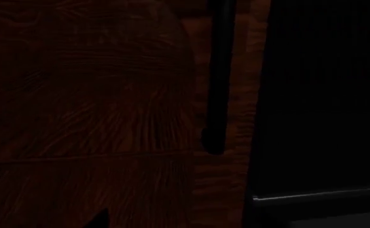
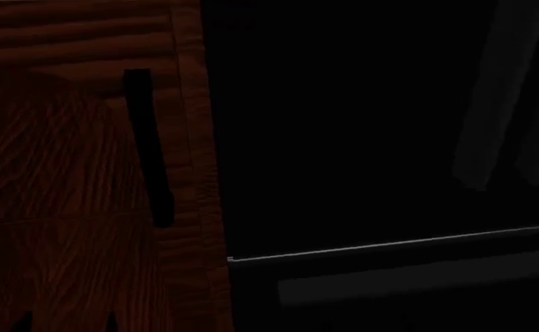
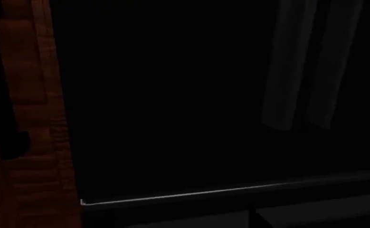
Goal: Navigate to the stove.
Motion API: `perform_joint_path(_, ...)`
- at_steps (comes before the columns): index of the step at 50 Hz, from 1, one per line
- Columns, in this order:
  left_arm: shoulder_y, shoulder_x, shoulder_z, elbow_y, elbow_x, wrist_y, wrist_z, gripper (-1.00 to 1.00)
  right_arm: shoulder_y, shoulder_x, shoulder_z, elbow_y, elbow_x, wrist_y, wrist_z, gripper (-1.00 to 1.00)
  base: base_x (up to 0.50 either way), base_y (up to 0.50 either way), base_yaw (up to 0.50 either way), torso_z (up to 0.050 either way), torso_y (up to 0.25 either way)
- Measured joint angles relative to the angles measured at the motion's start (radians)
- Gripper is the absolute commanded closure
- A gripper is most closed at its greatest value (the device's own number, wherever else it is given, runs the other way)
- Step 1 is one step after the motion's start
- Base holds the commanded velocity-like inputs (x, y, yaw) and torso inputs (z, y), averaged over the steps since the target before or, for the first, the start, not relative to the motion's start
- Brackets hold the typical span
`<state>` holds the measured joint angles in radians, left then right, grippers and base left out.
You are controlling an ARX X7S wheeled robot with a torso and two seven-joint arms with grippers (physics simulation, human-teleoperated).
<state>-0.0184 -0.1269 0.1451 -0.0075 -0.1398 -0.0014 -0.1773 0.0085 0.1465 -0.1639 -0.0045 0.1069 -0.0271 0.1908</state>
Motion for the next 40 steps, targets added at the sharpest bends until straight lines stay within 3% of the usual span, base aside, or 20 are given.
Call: perform_joint_path(40,-0.014,-0.026,0.029,-0.022,-0.025,0.015,-0.024,-1.0,0.015,0.016,-0.027,0.018,0.03,0.009,0.022,-1.0,-0.15,0.05,-0.5,0.0,0.0)
